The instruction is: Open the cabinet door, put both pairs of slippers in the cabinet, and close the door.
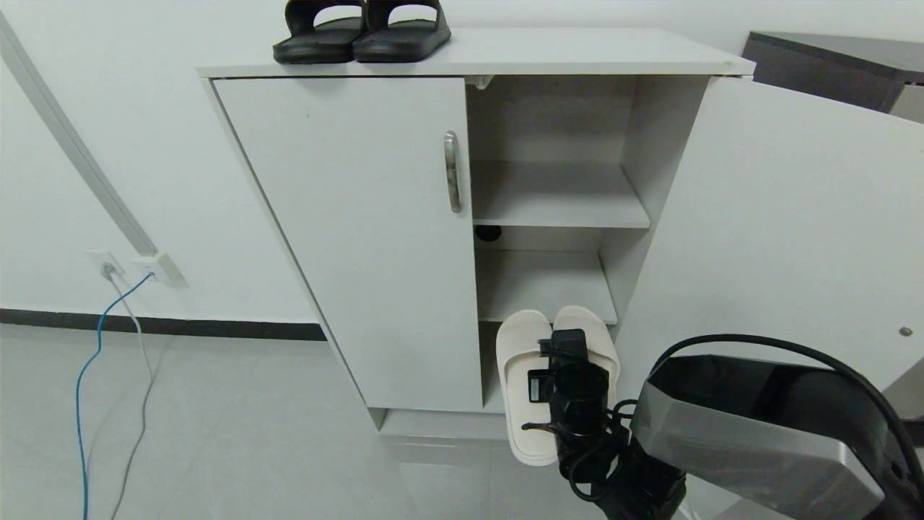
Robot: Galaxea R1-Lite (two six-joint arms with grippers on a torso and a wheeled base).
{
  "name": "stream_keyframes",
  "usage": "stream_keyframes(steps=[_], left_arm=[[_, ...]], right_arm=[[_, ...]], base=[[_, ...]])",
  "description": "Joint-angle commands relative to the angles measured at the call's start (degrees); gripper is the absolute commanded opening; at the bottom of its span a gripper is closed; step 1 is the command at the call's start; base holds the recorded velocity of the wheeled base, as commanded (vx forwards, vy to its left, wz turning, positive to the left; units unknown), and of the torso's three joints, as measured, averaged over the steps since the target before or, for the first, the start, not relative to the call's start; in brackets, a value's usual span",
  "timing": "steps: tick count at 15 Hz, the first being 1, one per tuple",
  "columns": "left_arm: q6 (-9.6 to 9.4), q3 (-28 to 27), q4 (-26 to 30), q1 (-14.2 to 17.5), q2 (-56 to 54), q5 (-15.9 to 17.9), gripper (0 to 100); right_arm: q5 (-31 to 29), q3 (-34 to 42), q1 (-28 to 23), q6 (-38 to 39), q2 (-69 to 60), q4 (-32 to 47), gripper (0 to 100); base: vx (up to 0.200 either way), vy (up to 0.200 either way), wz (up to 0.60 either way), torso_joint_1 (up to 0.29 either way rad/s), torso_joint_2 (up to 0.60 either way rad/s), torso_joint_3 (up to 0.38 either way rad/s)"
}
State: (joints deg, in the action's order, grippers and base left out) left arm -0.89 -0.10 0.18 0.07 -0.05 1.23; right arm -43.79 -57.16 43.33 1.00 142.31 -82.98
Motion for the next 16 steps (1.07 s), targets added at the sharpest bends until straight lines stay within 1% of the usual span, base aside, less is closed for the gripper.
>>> stream_keyframes(steps=[1,9,16], left_arm=[[0.01,0.0,0.0,0.0,0.0,0.0,0],[0.27,0.0,0.0,0.0,0.0,-0.1,0],[0.36,0.0,0.0,0.0,0.0,-0.1,0]], right_arm=[[0.1,0.1,-0.3,-0.5,0.8,-0.6,0],[0.3,0.8,-0.8,-0.5,1.8,-0.7,0],[0.3,0.8,-0.9,-0.5,1.8,-0.7,0]], base=[[0.000,0.000,0.00,0.000,0.00,0.000],[0.000,0.000,0.00,0.000,0.00,0.000],[0.200,0.000,0.00,0.002,0.00,0.002]])
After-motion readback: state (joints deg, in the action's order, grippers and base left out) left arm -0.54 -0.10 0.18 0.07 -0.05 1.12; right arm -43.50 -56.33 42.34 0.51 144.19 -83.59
